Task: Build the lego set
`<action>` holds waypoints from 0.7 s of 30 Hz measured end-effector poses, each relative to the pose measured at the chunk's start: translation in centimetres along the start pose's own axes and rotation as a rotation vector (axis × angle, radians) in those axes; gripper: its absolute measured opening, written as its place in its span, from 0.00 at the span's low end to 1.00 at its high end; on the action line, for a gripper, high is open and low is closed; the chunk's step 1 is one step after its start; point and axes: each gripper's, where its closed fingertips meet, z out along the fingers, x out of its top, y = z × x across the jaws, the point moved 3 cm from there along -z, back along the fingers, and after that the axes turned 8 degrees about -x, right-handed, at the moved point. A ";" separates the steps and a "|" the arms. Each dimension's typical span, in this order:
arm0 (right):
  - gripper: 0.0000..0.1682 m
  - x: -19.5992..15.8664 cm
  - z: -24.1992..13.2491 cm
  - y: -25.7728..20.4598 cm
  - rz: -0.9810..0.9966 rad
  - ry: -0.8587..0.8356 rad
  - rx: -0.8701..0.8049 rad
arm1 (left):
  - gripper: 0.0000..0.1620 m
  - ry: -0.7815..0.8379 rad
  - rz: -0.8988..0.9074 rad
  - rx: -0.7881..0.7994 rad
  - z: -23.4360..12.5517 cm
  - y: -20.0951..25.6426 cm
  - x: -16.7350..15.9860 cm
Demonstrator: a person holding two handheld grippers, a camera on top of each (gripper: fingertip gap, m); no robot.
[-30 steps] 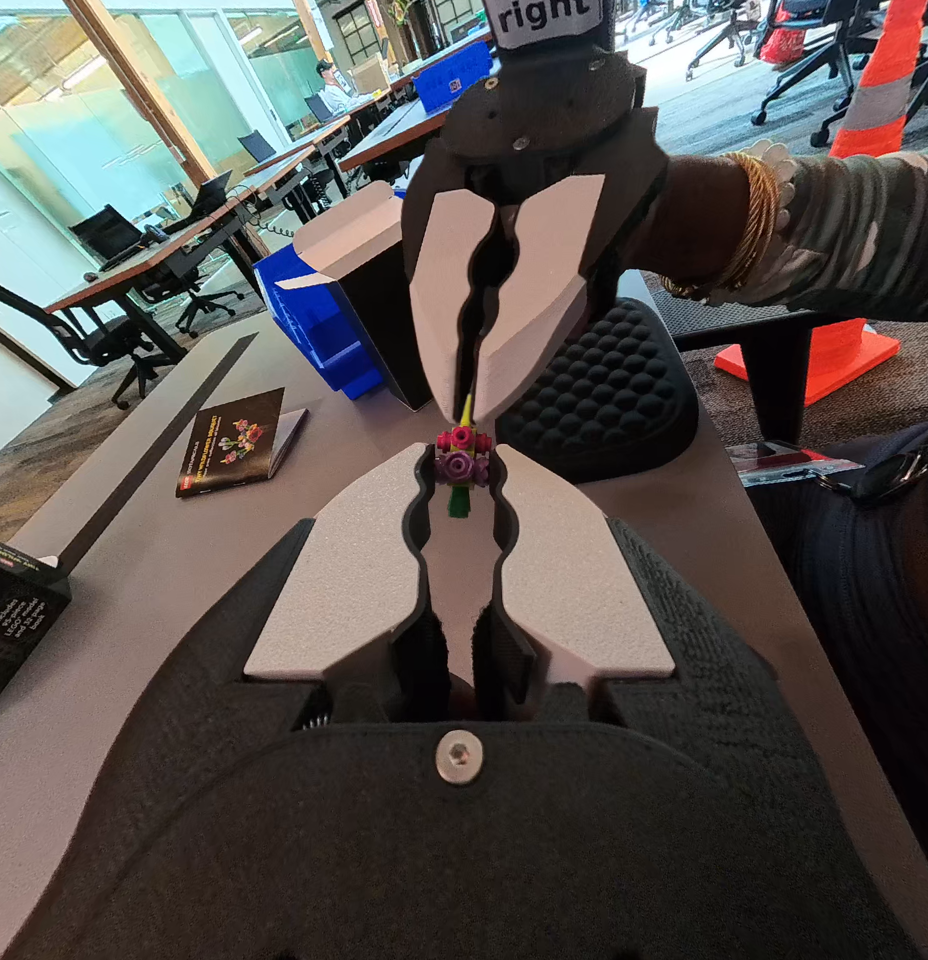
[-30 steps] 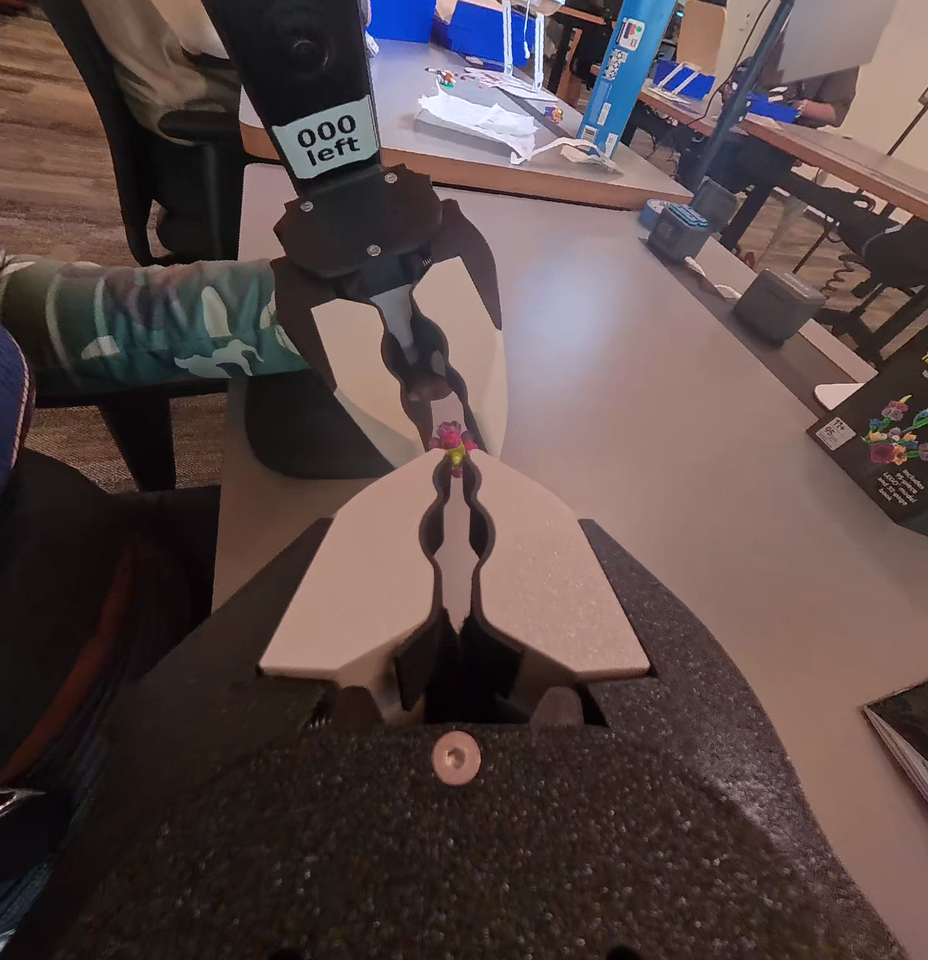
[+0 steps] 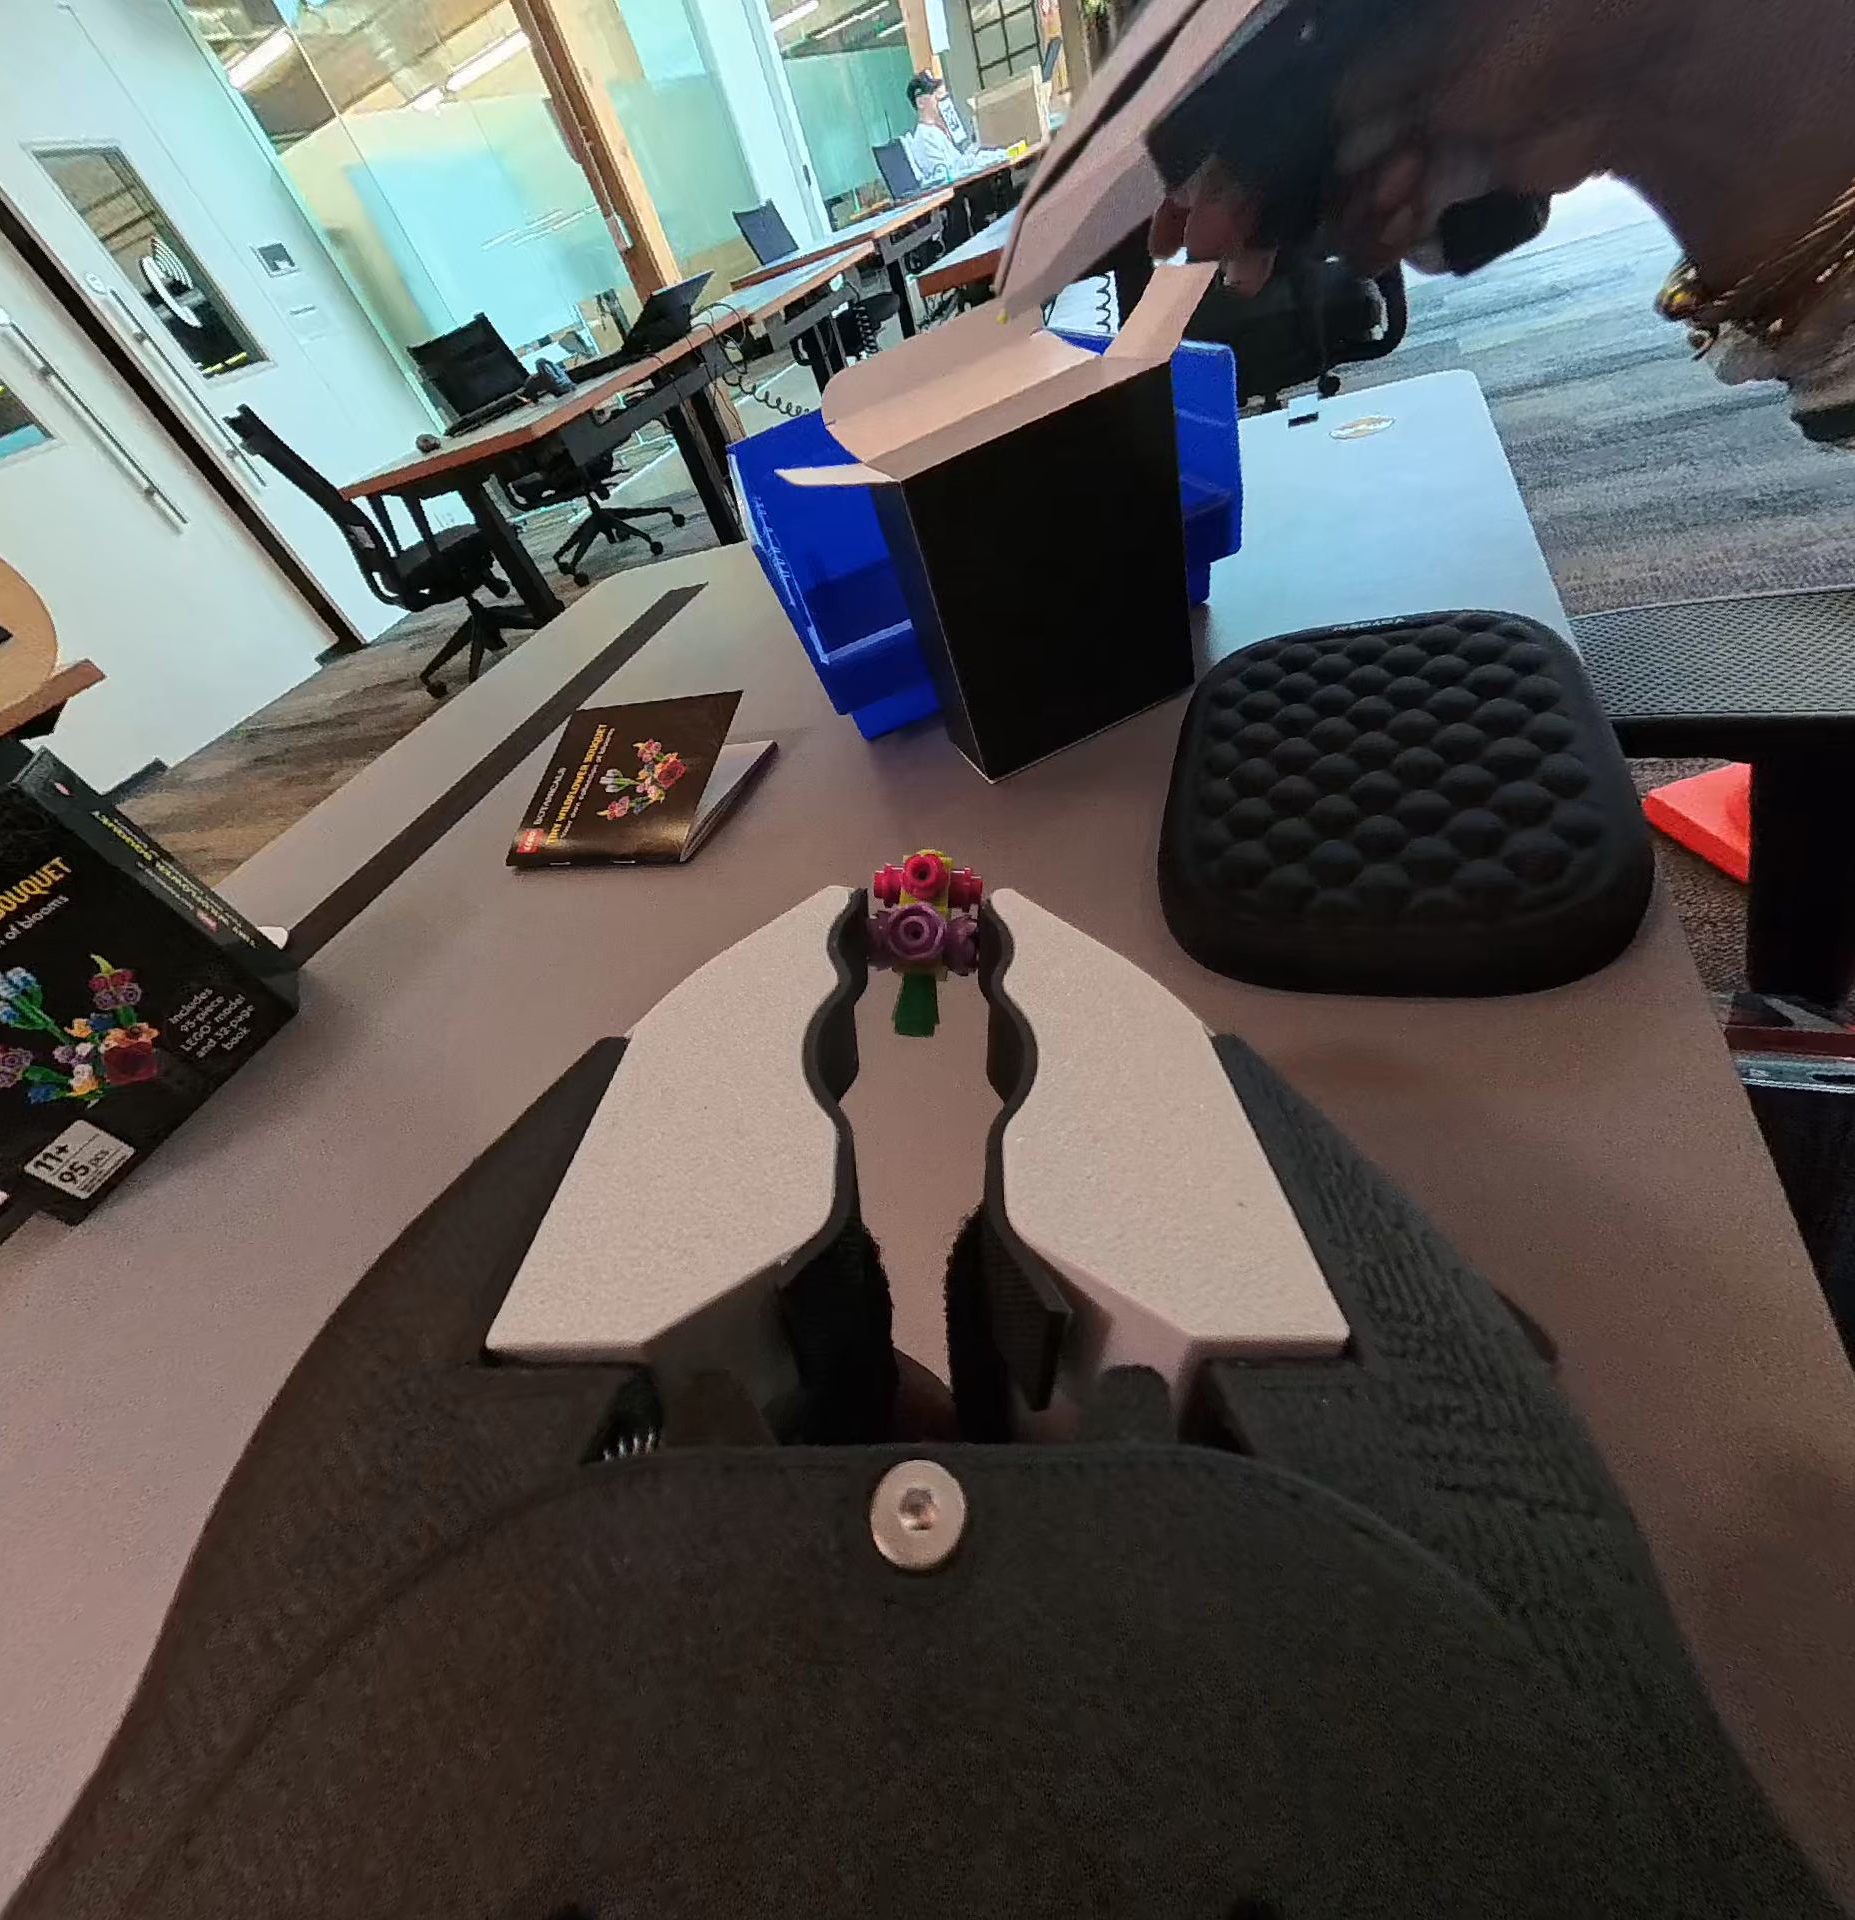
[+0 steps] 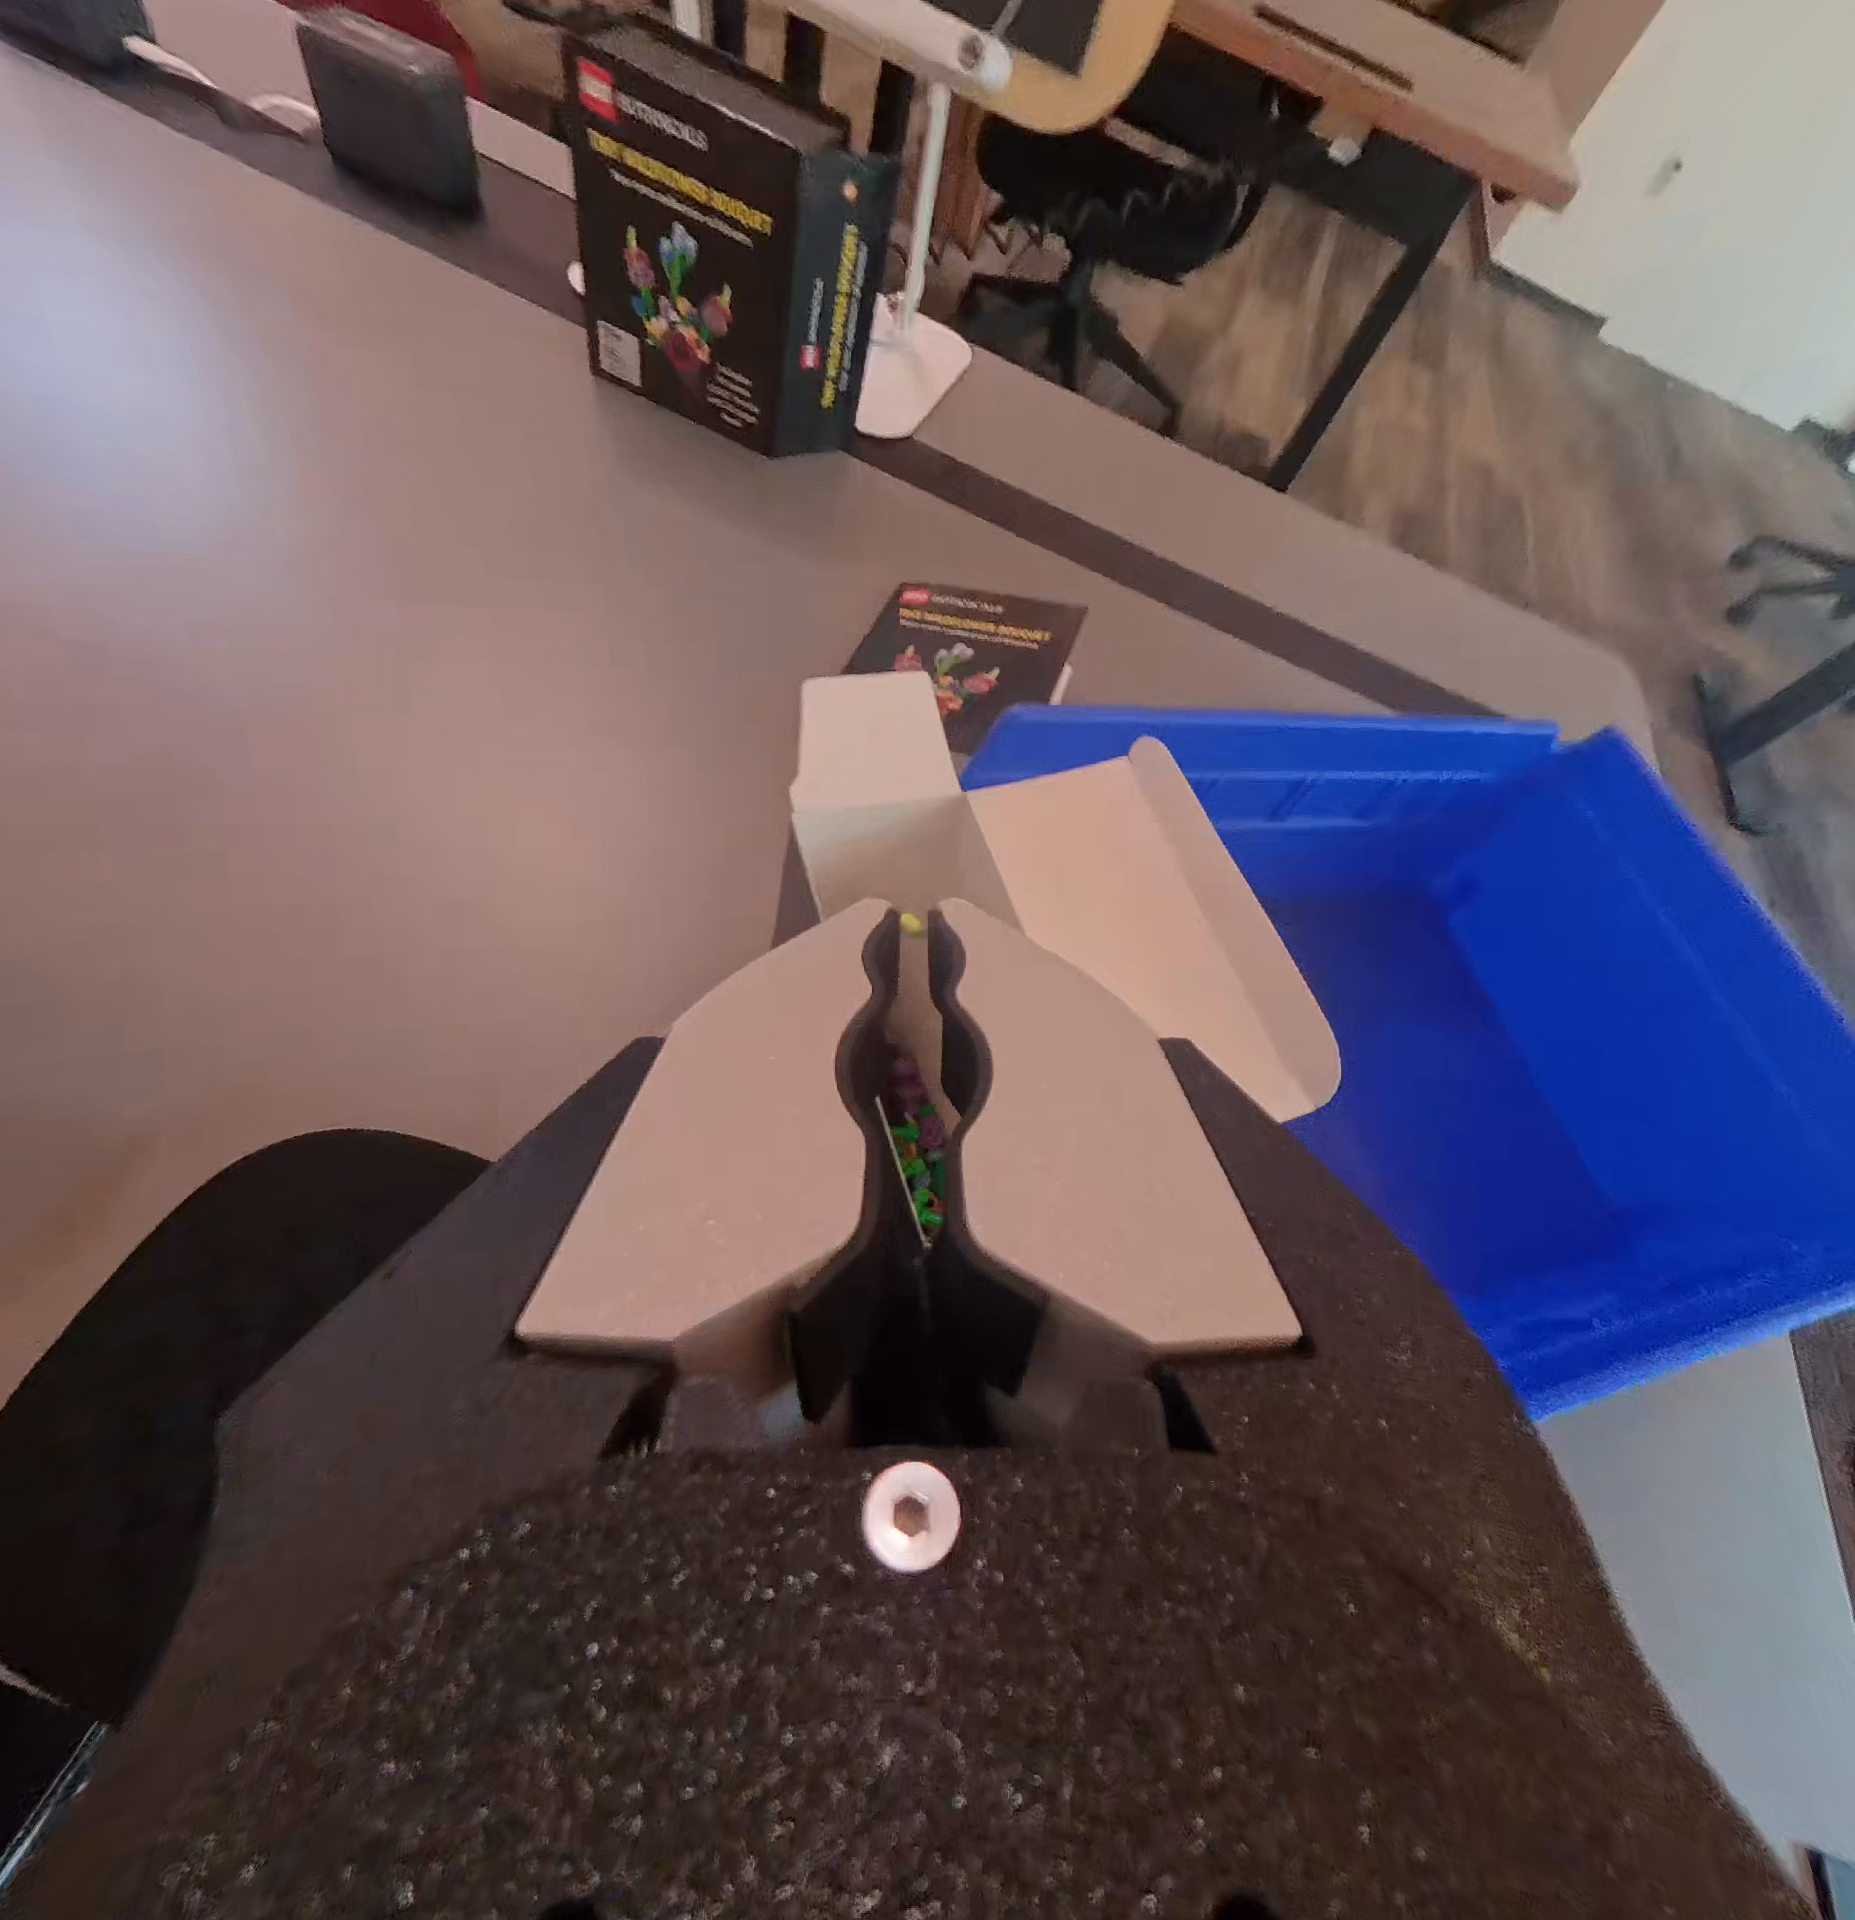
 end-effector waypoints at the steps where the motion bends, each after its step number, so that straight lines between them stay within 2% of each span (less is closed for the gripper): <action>1: 0.04 -0.2 0.2 0.2 0.004 -0.011 -0.012 | 0.12 0.003 0.001 -0.002 0.0 0.0 0.0; 4: 0.11 -0.7 0.4 0.3 -0.009 -0.041 -0.023 | 0.12 0.008 0.006 -0.003 0.1 0.1 0.0; 6: 0.12 -0.7 0.3 0.3 -0.035 -0.034 -0.033 | 0.12 0.011 0.010 -0.002 0.1 0.1 0.0; 9: 0.12 0.5 -0.3 -0.7 -0.041 0.067 -0.011 | 0.12 0.020 0.002 0.000 0.1 0.0 0.1; 11: 0.12 1.7 -0.8 -3.9 -0.026 0.168 0.156 | 0.12 0.037 0.005 0.004 0.0 0.0 0.3; 15: 0.12 2.8 -2.0 -12.5 0.019 0.286 0.605 | 0.12 0.072 0.040 0.036 -0.3 -0.1 0.9; 18: 0.12 2.8 -1.6 -16.8 0.051 0.308 0.707 | 0.12 0.106 0.065 0.066 -0.5 -0.2 1.4; 21: 0.12 3.4 -1.0 -19.2 0.203 0.323 0.764 | 0.12 0.201 0.072 0.099 -1.0 -0.4 2.4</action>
